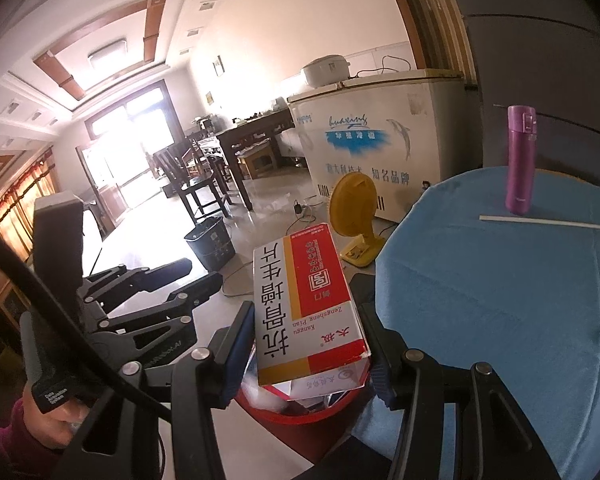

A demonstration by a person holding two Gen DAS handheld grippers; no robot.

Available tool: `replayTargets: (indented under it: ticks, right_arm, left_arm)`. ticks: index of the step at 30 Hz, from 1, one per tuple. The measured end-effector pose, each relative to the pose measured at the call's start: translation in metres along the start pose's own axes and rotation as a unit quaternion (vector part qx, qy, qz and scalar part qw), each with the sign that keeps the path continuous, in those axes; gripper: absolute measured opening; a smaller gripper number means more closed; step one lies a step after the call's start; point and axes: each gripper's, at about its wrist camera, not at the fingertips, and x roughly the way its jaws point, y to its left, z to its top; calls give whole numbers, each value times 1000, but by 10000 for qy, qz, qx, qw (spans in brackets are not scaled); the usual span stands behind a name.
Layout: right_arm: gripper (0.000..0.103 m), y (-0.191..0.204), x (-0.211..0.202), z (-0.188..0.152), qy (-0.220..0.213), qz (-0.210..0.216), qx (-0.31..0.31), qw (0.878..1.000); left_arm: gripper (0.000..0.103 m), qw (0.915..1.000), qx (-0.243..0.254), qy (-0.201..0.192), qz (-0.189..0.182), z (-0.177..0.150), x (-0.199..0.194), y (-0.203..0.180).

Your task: Collect trash

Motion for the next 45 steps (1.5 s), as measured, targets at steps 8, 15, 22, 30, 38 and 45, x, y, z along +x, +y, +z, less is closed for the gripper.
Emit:
replayTargets:
  ticks: [8, 15, 22, 30, 38, 45]
  right_arm:
    - [55, -7, 33, 2, 204, 51, 48, 9998]
    - [58, -14, 89, 1, 775, 29, 321, 9965]
    - [66, -38, 103, 7, 782, 115, 903, 9928]
    - [66, -46, 67, -1, 411, -103, 949, 9946]
    - [71, -49, 5, 4, -115, -401, 811, 9958]
    - [73, -53, -36, 7, -501, -721, 637, 9941]
  left_arm:
    - [38, 9998, -102, 186, -10, -6, 21, 7]
    - [38, 9995, -151, 206, 164, -8, 19, 14]
    - [60, 9995, -62, 109, 282, -9, 12, 10]
    - [67, 9996, 130, 45, 258, -2, 0, -4]
    - [79, 9990, 329, -248, 167, 11, -27, -28]
    - [81, 9984, 424, -358, -68, 22, -47, -49]
